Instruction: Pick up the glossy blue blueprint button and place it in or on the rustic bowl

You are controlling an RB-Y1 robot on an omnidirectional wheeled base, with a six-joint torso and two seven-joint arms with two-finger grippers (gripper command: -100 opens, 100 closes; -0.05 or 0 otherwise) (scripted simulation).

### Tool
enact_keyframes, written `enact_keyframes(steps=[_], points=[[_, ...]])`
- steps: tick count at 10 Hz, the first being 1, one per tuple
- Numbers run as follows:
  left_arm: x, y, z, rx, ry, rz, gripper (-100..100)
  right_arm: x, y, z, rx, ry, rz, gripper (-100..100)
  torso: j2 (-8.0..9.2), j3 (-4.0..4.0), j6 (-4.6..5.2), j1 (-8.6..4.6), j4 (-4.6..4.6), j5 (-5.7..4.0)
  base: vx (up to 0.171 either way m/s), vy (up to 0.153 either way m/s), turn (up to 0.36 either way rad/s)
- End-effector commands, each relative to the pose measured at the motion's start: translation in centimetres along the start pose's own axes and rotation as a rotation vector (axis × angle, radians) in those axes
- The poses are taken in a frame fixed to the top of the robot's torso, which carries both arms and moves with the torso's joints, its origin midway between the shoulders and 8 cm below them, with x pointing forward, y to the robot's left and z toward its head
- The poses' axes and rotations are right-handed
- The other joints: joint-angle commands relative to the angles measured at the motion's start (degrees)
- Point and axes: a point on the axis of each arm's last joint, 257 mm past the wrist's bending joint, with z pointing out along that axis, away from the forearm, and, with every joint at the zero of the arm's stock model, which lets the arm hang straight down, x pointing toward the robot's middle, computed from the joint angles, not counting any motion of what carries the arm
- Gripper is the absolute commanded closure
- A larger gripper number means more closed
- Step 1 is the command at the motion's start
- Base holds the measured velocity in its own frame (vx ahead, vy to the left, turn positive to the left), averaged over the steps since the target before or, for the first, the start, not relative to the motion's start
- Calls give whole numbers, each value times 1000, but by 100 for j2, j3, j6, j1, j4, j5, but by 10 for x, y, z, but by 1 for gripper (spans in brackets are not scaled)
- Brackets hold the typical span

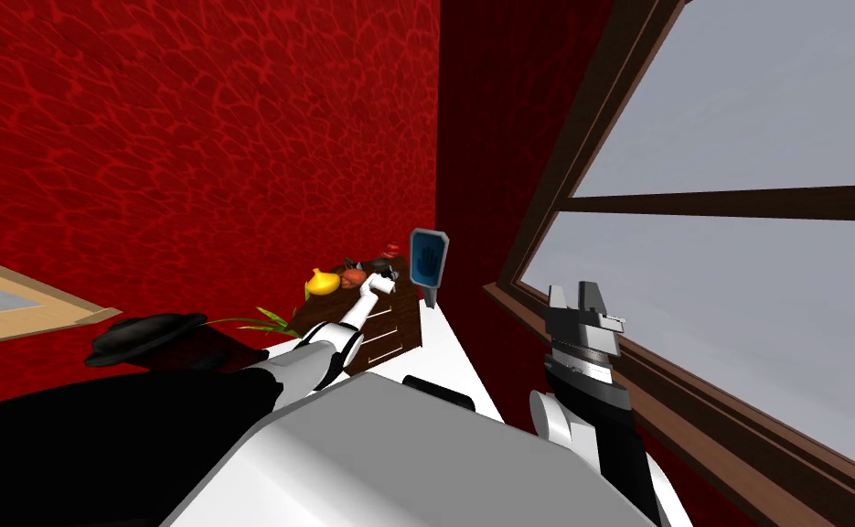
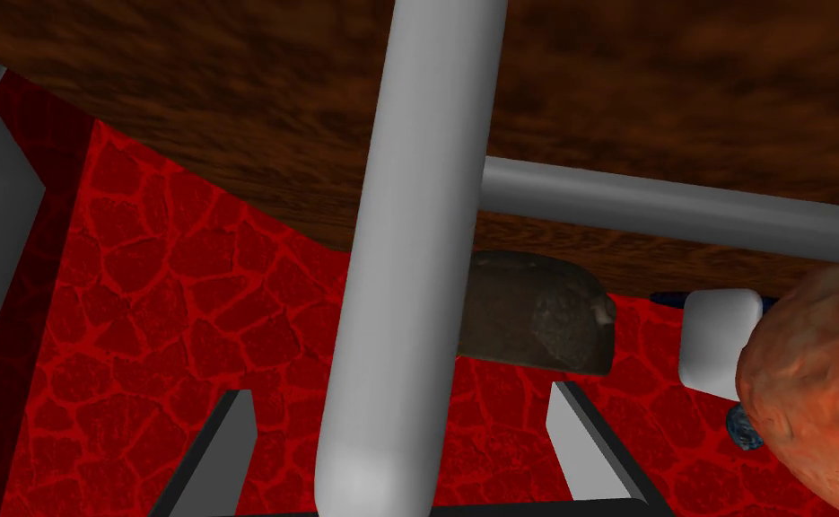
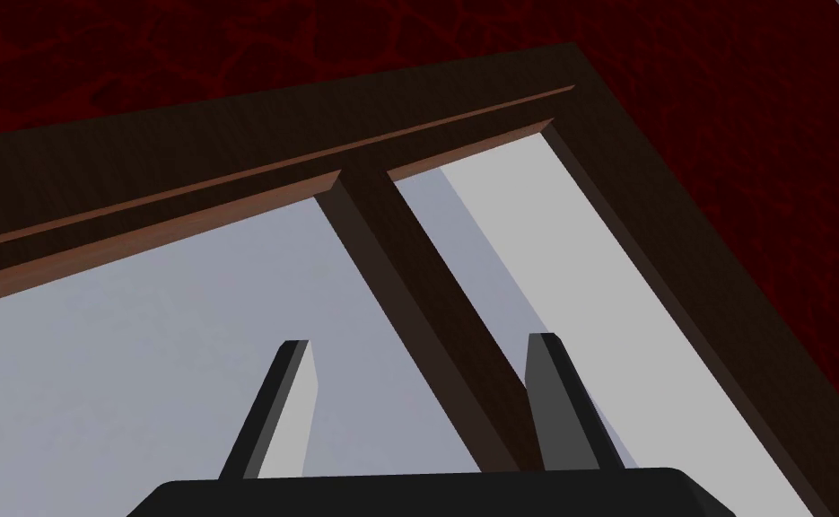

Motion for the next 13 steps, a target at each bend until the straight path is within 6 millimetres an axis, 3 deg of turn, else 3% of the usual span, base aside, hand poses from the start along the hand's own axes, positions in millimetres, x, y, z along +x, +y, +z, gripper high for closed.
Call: enact_keyframes(steps=[1, 13], points=[[0, 5, 4, -38, 38, 10, -100, 0, 0, 0, 0, 0, 0, 0, 0, 0, 0, 0, 0, 0, -48, -14, -55], [7, 25, 9, -225, 267, 20, -100, 0, 0, 0, 0, 0, 0, 0, 6, -2, 1, -3, -11, 8, -51, -12, -49]])
